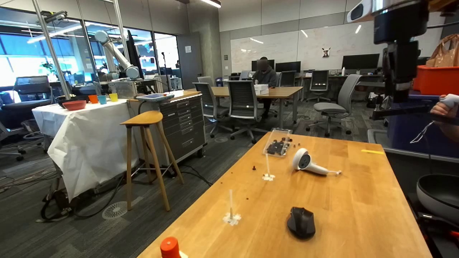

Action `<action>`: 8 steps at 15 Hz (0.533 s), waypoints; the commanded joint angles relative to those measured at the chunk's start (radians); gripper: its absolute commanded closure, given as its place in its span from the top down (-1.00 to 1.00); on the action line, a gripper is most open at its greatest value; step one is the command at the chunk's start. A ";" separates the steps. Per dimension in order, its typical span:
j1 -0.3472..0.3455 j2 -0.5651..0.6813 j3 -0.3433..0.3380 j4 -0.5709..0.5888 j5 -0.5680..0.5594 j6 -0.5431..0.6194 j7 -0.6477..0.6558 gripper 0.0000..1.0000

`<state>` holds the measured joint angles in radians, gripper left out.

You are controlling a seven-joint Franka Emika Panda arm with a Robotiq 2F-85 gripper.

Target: Left click the mouse

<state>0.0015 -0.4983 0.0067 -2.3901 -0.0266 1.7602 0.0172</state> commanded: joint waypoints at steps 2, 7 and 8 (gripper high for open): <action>-0.010 0.162 0.026 0.056 -0.053 0.205 0.058 1.00; -0.002 0.347 0.037 0.099 -0.064 0.382 0.104 0.17; 0.000 0.383 0.037 0.110 -0.063 0.406 0.109 -0.03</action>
<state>0.0014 -0.2292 0.0322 -2.3445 -0.0696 2.1066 0.0871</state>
